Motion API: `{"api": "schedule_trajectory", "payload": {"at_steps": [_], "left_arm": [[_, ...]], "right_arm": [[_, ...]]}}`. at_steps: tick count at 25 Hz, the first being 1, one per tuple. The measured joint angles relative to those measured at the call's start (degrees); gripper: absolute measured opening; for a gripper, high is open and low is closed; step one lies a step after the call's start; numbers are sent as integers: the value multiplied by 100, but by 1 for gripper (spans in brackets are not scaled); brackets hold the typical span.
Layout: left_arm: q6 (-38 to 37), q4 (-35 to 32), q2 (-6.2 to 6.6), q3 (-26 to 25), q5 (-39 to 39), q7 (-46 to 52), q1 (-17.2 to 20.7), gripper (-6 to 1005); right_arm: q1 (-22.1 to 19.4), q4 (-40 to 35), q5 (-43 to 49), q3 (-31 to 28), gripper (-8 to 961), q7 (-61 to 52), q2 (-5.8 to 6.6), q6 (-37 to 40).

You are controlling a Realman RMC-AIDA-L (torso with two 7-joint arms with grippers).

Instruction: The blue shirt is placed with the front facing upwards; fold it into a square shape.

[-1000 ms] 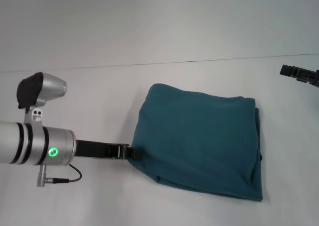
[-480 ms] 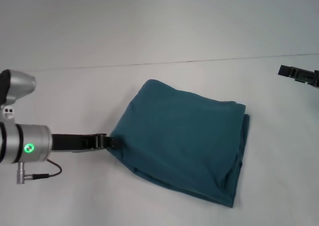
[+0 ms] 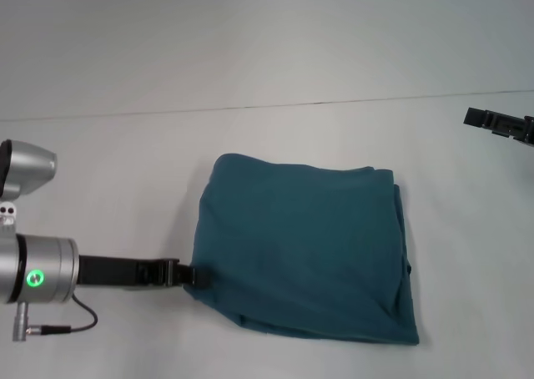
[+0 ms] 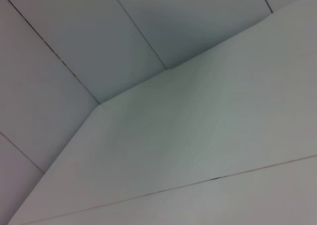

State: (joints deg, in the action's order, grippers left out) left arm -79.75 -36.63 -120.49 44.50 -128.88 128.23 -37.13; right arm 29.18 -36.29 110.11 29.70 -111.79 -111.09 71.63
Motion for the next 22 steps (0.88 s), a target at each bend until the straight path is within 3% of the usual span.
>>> {"api": "schedule_trajectory", "payload": {"at_steps": [11, 22], "left_arm": [[-284, -3, -72, -13, 13, 0, 163, 53], [-519, -107, -54, -156, -32, 139, 182, 55]], "right_arm": [[0, 0, 2, 3, 929, -9, 24, 5], [21, 0, 1, 0, 929, -9, 54, -1]]}}
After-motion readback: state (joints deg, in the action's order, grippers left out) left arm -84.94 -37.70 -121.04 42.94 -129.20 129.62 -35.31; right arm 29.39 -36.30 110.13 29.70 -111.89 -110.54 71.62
